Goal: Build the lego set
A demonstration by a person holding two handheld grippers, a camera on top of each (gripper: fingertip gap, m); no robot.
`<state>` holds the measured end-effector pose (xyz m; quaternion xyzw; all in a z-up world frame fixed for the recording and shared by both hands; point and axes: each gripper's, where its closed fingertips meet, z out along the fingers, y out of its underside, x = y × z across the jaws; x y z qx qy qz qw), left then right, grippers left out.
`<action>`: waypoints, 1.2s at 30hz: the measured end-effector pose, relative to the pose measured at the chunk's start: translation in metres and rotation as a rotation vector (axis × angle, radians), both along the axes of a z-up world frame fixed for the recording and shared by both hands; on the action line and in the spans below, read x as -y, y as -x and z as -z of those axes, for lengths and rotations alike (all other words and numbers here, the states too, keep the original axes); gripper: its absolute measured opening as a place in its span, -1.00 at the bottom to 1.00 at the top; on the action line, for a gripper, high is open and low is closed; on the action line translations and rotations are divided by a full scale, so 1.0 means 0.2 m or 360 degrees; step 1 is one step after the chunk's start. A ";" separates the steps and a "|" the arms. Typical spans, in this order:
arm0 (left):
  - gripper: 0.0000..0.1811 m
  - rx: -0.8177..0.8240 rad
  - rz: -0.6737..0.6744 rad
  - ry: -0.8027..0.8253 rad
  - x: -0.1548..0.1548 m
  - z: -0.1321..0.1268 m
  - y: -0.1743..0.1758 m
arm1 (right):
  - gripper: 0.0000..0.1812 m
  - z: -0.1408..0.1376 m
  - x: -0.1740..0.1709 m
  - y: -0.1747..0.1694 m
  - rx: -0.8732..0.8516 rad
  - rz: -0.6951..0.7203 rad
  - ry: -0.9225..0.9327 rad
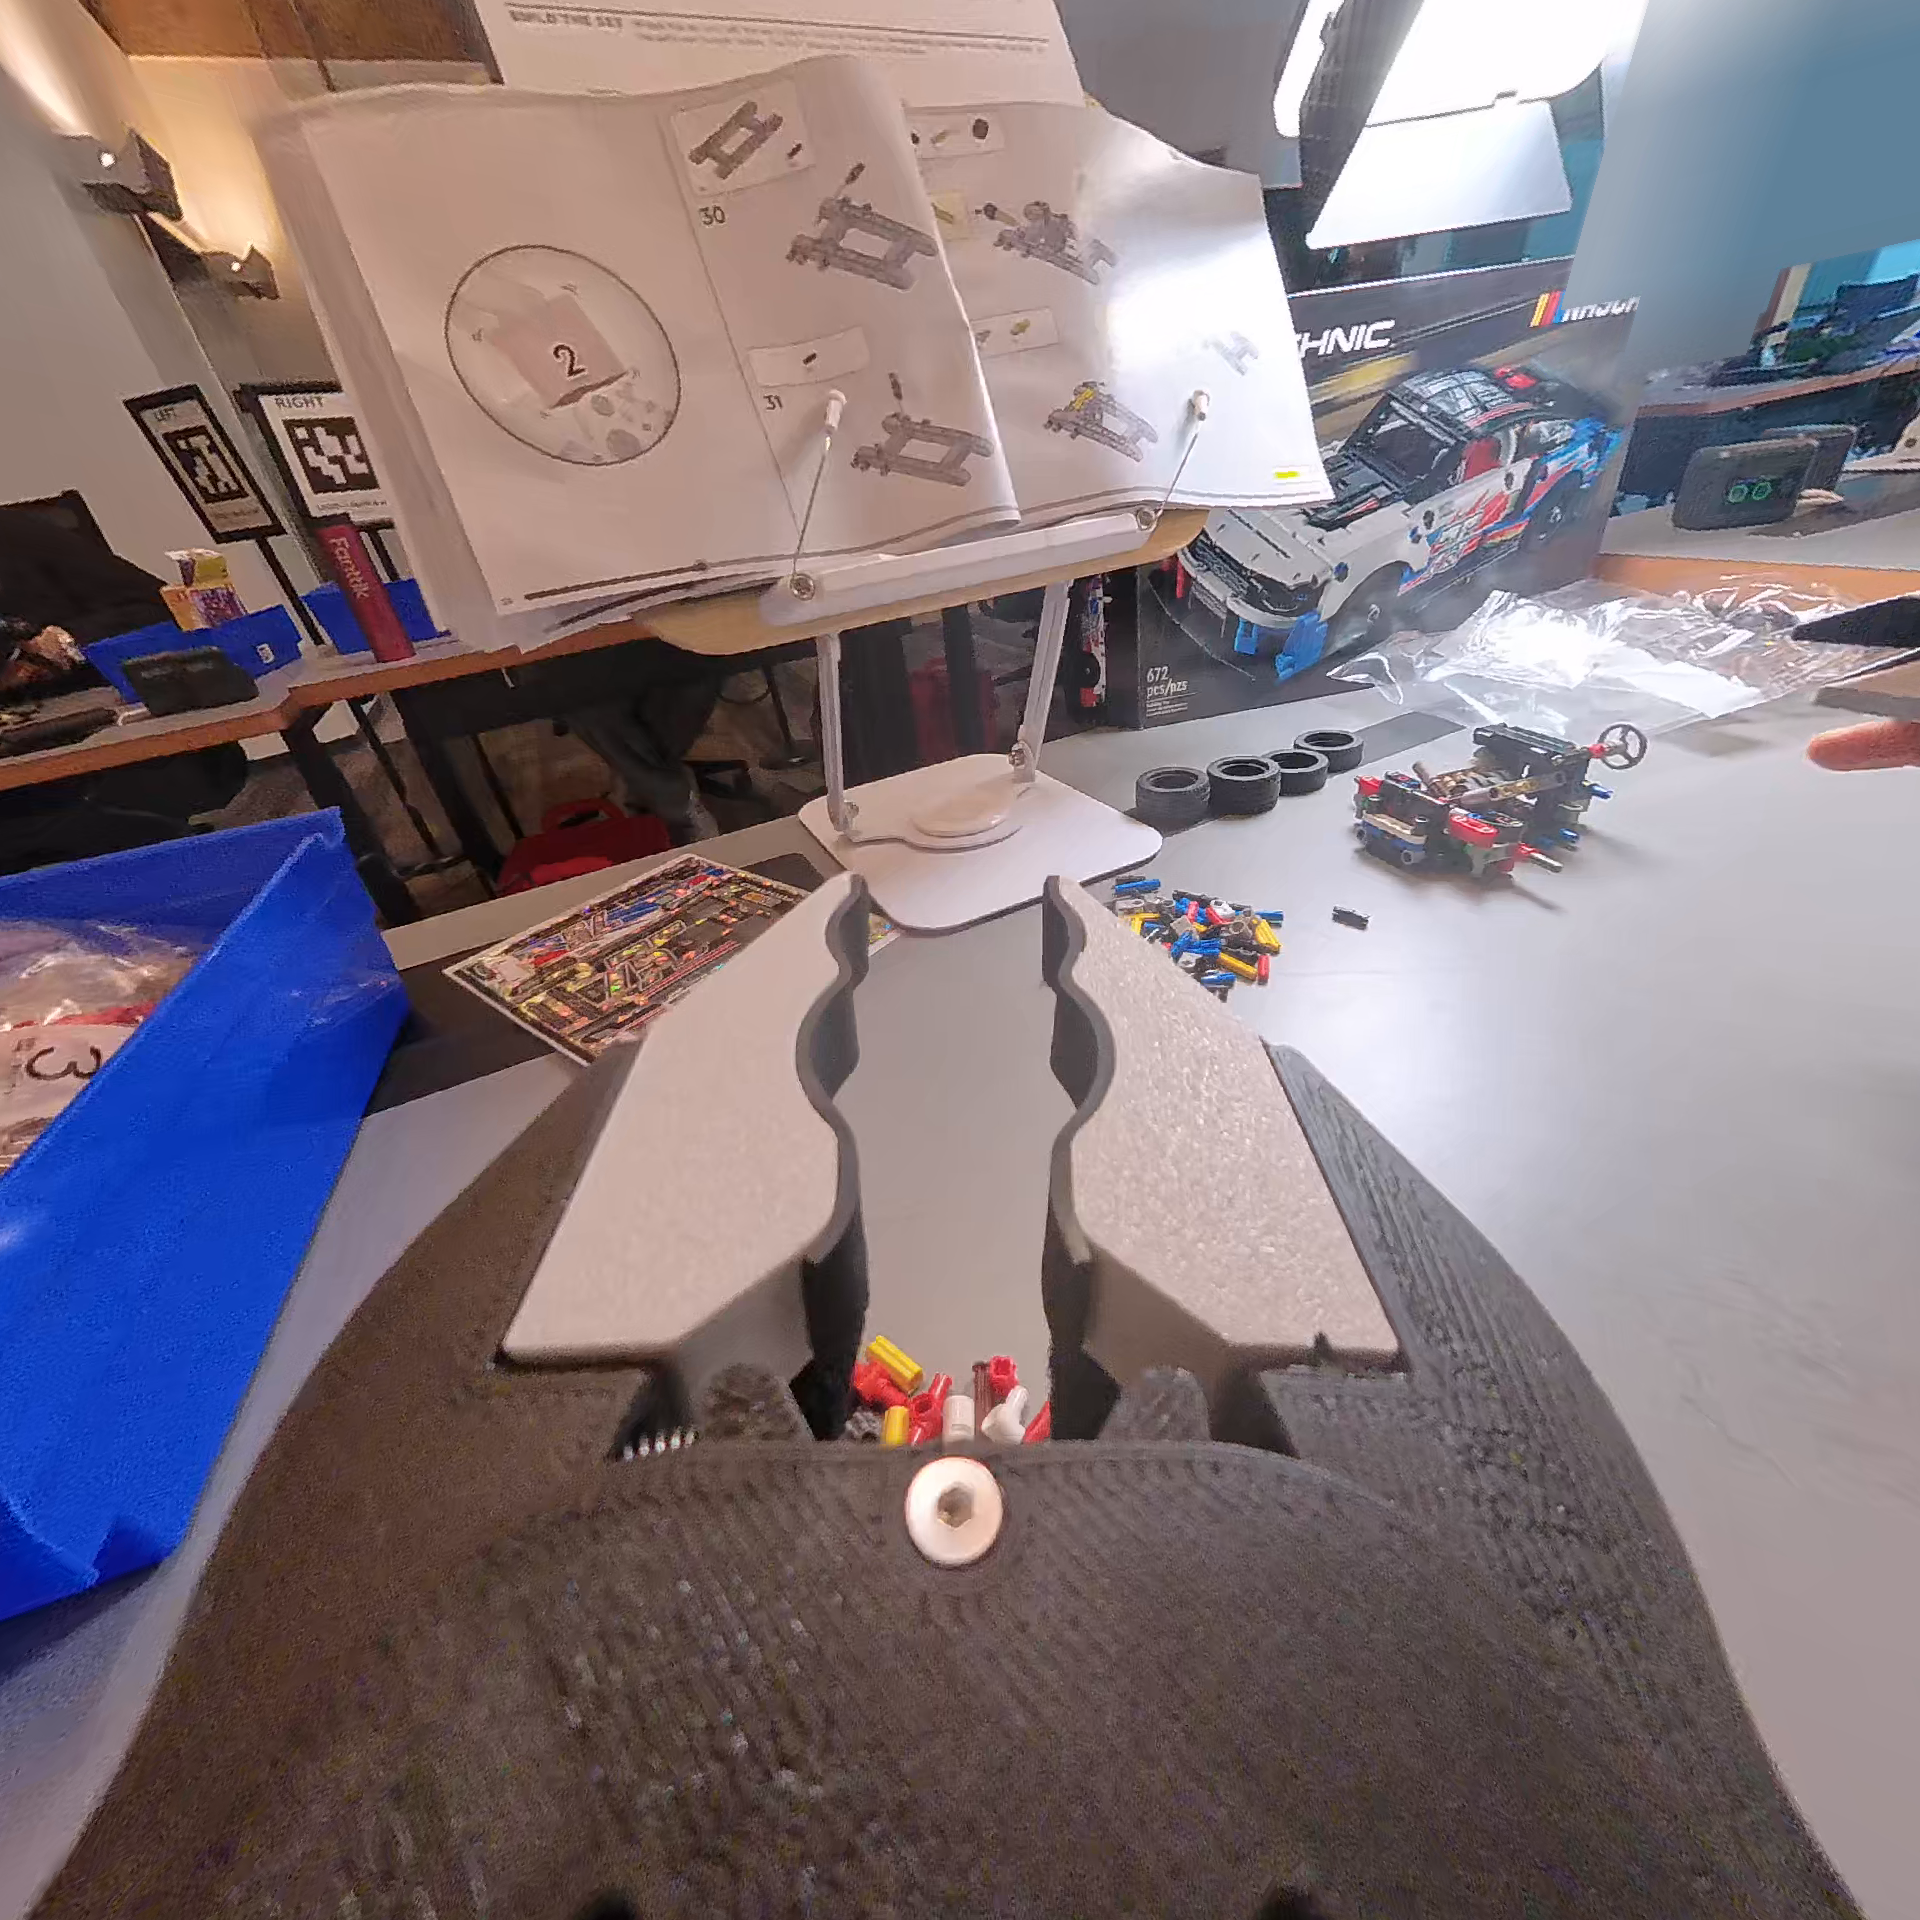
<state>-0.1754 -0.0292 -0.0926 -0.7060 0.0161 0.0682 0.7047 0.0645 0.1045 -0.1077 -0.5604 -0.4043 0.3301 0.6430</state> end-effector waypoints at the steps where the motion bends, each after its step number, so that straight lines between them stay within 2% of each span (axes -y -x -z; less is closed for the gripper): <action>1: -0.65 0.0009 -0.0007 0.0007 0.00 0.01 0.01 | -0.52 0.00 -0.01 -0.01 -0.0017 -0.0002 0.0013; 9: -0.61 0.0146 -0.0027 0.0022 0.00 0.03 0.07 | -0.47 0.02 -0.12 -0.07 -0.0133 0.0058 0.0213; 19: -0.59 0.0161 -0.0001 -0.0004 0.01 0.00 0.06 | -0.46 0.04 -0.14 -0.07 -0.0121 0.0055 0.0148; 29: -0.59 0.0119 -0.0007 0.0011 0.01 0.01 0.05 | -0.48 0.02 -0.07 -0.03 -0.0084 -0.0019 0.0090; 36: -0.60 0.0111 0.0047 0.0065 -0.02 0.05 -0.02 | -0.62 0.02 0.03 0.02 -0.0050 -0.0129 0.0120</action>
